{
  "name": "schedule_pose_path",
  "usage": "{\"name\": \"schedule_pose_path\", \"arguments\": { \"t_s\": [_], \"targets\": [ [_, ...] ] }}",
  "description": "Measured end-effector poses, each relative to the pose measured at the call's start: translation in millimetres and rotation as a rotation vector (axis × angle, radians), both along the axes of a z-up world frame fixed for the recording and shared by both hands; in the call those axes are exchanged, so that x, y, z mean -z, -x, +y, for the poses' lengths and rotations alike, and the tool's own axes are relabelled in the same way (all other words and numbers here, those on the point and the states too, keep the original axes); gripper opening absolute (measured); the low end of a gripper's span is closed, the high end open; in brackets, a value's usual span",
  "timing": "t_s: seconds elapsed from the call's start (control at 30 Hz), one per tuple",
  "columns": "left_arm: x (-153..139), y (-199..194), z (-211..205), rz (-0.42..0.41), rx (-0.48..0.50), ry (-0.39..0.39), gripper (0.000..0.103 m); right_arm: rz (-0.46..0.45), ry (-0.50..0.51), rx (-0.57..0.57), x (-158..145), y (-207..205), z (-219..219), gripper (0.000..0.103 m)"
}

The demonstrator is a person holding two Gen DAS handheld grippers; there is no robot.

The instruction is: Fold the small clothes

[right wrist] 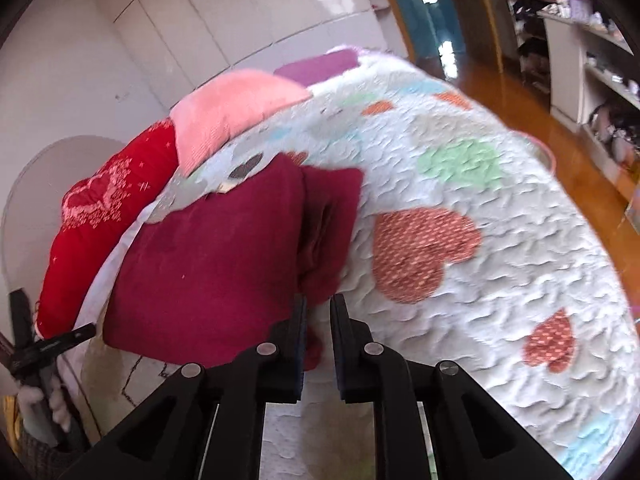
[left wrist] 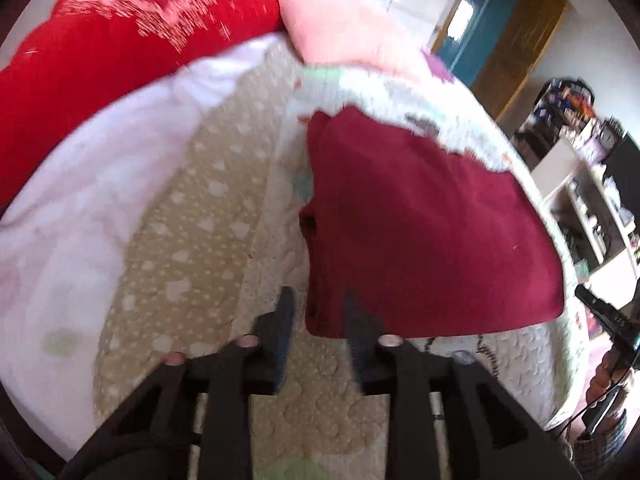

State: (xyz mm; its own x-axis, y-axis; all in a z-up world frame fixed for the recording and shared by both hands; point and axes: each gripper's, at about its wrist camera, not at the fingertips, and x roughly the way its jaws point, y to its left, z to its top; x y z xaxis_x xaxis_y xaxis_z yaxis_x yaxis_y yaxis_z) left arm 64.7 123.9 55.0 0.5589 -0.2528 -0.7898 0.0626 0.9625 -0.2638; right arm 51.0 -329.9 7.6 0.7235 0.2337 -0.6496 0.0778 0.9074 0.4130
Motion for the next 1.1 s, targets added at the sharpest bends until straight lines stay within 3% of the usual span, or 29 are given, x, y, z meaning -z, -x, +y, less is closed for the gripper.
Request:
{"name": "schedule_pose_path", "arguments": {
  "t_s": [0.13,0.27,0.4,0.5,0.57,0.63,0.73,0.97,1.1],
  "targets": [
    [-4.4,8.1,-4.9,-0.065,-0.048,-0.010,0.040,0.044,-0.006,0.064,13.6,-1.7,-15.2,0.016],
    [-8.7,9.9,-25.6,-0.119,-0.054,-0.097,0.042,0.092,0.124,0.124,26.8,-12.9,-22.4,0.016],
    [-19.0,3.7,-44.9,-0.194,-0.078,-0.139,0.072,0.124,0.219,0.144,32.7,-23.2,-23.9,0.017],
    [-23.9,-7.3,-56.3,-0.239,-0.115,-0.145,0.073,0.094,0.258,0.155,21.4,-26.5,-18.7,0.018],
    [-26.0,-16.2,-62.6,-0.255,-0.130,-0.128,0.073,0.045,0.293,0.155,9.3,-25.3,-11.8,0.023],
    [-24.2,-26.8,-66.3,-0.265,-0.142,-0.106,0.073,0.008,0.313,0.158,1.4,-24.7,-6.1,0.046],
    [-20.2,-35.3,-68.1,-0.279,-0.153,-0.082,0.073,-0.025,0.294,0.167,-8.3,-24.0,1.4,0.047],
    [-0.5,-37.7,-63.1,-0.331,-0.170,-0.094,0.073,-0.089,0.149,-0.100,-33.1,-42.5,54.1,0.047],
    [7.2,-34.7,-68.3,-0.348,-0.128,-0.138,0.073,-0.074,0.145,-0.233,-24.8,-70.2,98.9,0.041]
  ]
}}
